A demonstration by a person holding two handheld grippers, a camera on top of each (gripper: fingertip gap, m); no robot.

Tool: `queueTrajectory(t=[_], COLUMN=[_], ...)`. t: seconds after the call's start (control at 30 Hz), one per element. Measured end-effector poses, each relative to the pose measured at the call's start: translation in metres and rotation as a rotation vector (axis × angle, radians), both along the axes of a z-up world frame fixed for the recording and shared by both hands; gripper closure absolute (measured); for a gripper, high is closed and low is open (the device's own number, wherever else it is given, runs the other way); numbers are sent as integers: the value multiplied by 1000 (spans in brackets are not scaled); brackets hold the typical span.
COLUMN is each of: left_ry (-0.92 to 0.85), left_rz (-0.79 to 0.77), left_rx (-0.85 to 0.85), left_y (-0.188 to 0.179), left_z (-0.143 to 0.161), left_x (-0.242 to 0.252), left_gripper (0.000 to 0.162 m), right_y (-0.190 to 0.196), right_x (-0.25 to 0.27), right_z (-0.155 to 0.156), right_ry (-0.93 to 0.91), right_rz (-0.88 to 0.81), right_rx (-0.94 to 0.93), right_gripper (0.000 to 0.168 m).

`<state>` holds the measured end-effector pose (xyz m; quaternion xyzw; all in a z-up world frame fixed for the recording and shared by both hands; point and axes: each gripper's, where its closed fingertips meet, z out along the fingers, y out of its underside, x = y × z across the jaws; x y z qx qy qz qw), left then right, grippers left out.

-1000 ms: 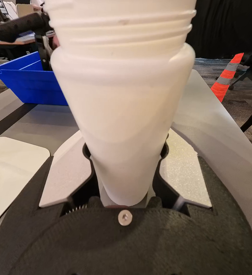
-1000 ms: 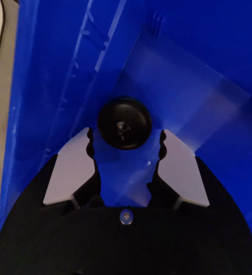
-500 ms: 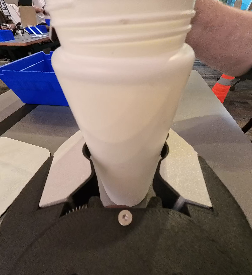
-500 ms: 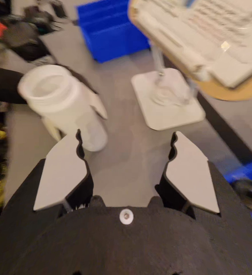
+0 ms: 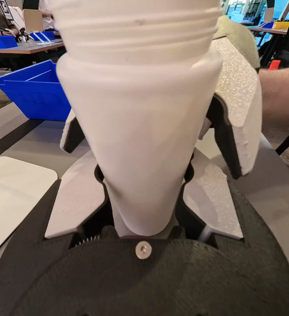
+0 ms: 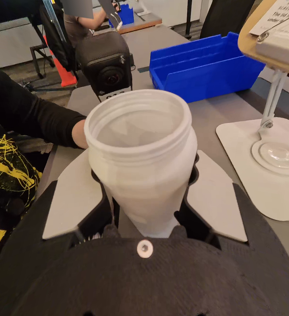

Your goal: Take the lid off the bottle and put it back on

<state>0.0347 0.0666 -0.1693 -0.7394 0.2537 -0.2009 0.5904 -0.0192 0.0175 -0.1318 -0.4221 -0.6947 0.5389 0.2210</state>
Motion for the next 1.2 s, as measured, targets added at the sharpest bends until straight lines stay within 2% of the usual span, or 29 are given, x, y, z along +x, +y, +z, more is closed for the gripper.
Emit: queueTrajectory(t=[0.13, 0.27, 0.33, 0.43, 0.53, 0.67, 0.8, 0.97, 1.2], left_ry=[26, 19, 43, 75, 94, 104, 89, 69, 48], left_rz=[15, 84, 130, 195, 237, 250, 253, 249, 245], left_rx=[-22, 31, 19, 2, 6, 2, 1, -4, -11], left_y=[0, 3, 8, 18, 22, 24, 24, 24, 24], left_z=[-9, -1, -12, -19, -20, -21, -20, -19, -19], left_x=[-3, -17, -27, -36, -40, -42, -43, -45, -46], left_gripper=[74, 80, 82, 81, 81, 80, 79, 79, 78], right_y=[9, 44, 75, 147, 222, 299, 351, 380, 410], right_x=[0, 14, 24, 42, 61, 67, 64, 68, 71], right_z=[6, 55, 81, 110, 119, 95, 43, -29, -76], right_ry=[-1, 89, 94, 21, -118, -302, -499, -774, -905], right_rz=[-25, -108, -190, -409, -617, -772, -849, -865, -943], right_rx=[-47, -123, -91, 16, 103, 94, 51, -9, 24], right_gripper=[65, 66, 65, 65, 65, 65, 66, 65, 67])
